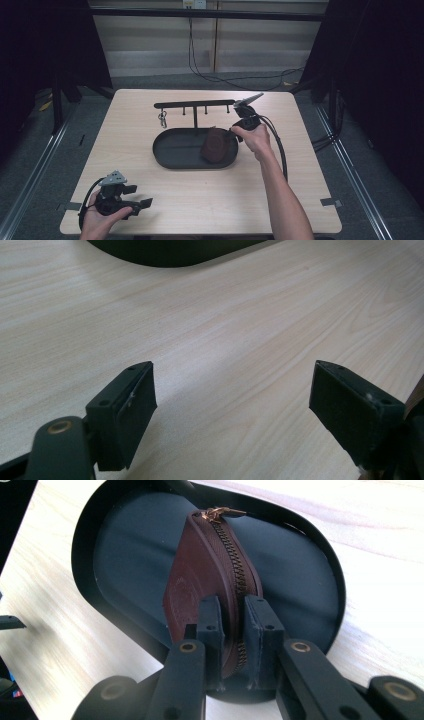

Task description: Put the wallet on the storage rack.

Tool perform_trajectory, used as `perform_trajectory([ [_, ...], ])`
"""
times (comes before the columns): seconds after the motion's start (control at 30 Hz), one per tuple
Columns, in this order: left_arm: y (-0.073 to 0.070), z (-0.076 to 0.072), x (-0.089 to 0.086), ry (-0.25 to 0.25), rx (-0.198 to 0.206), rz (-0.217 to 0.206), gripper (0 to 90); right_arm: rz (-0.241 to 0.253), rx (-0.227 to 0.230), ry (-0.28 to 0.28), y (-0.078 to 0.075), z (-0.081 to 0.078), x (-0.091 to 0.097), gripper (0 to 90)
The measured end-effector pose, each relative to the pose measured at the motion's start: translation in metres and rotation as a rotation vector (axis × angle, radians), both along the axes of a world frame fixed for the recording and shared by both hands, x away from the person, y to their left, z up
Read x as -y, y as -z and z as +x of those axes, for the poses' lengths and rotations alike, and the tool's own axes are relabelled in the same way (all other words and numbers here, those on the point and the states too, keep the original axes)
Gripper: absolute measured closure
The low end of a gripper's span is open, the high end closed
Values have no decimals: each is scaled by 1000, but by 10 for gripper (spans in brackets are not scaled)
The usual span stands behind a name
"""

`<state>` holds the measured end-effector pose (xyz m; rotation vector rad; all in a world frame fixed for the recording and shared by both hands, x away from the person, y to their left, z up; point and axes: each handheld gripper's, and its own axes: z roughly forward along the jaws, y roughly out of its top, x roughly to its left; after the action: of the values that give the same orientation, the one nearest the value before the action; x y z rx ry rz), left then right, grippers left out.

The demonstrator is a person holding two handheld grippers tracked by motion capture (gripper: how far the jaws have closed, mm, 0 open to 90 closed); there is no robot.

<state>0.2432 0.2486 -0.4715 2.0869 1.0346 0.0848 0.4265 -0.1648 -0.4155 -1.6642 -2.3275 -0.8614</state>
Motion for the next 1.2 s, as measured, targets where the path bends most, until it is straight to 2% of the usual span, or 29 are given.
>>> perform_trajectory([
  [0.13,0,0,0,5,-1,-3,188,0,0,3,4,1,-2,786],
  [0.4,0,0,0,7,-1,1,188,39,-15,27,14,1,4,779],
  [0.43,0,0,0,9,-1,4,188,46,-16,44,17,1,6,776],
  [0.5,0,0,0,6,-1,1,188,47,-16,55,20,1,8,774],
  [0.53,0,0,0,6,-1,2,188,43,-17,54,22,2,8,822],
  [0.73,0,0,-1,9,-2,0,188,29,-14,78,33,3,7,818],
  [0.93,0,0,0,8,0,1,188,-7,27,74,35,2,3,808],
  [1.0,0,0,0,5,0,-1,188,10,22,72,36,1,2,806],
  [1.2,0,0,0,1,1,-2,188,31,53,74,35,0,3,749],
])
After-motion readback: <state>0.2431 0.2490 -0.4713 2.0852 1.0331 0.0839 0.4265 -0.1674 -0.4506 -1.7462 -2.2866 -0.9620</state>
